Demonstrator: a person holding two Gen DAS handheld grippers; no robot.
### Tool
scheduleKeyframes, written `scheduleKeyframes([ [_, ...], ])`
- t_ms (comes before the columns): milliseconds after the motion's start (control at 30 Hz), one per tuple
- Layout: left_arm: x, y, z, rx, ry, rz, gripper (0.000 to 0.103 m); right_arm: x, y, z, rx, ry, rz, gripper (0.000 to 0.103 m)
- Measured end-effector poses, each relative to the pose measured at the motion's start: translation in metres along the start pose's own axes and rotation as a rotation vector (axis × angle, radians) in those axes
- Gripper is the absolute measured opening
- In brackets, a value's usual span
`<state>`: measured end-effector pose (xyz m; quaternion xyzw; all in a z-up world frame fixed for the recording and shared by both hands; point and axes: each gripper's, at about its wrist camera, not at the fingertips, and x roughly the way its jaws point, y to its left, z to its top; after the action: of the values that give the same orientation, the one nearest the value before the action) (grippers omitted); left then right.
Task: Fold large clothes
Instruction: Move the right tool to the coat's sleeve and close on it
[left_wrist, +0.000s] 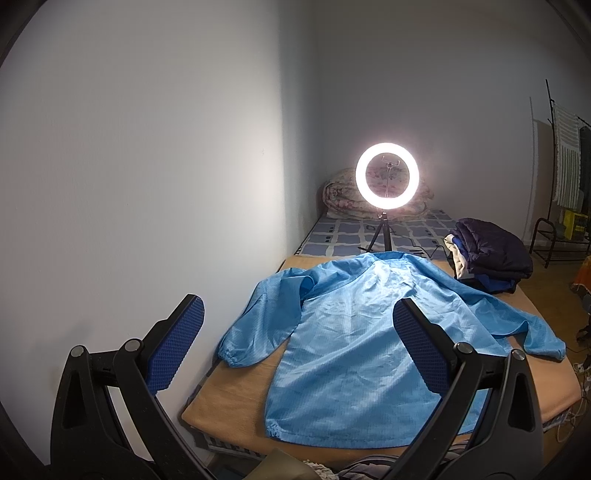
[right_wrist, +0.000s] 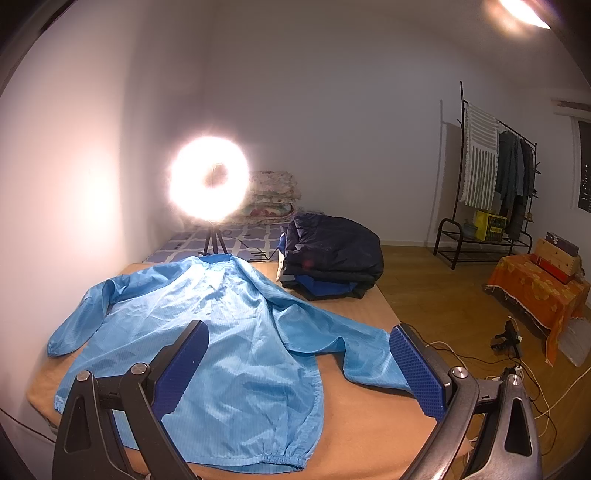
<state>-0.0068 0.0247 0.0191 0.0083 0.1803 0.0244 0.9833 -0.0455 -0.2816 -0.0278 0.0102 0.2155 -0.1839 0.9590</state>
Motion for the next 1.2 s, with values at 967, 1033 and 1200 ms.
scheduleKeyframes([
  [967,0.049,0.053,-0.06,0.045,0.078,0.204,0.103,0.079,0.102,0.042,-0.206,-0.09,0.262,0.1],
  [1033,0.051,0.058,-0.067,0.037,0.077,0.21,0.103,0.093,0.122,0.049,-0.247,-0.077,0.323,0.1],
  [1200,0.063,0.073,-0.084,0.01,0.107,0.21,0.092,0.129,0.166,0.061,-0.278,0.005,0.479,0.094],
])
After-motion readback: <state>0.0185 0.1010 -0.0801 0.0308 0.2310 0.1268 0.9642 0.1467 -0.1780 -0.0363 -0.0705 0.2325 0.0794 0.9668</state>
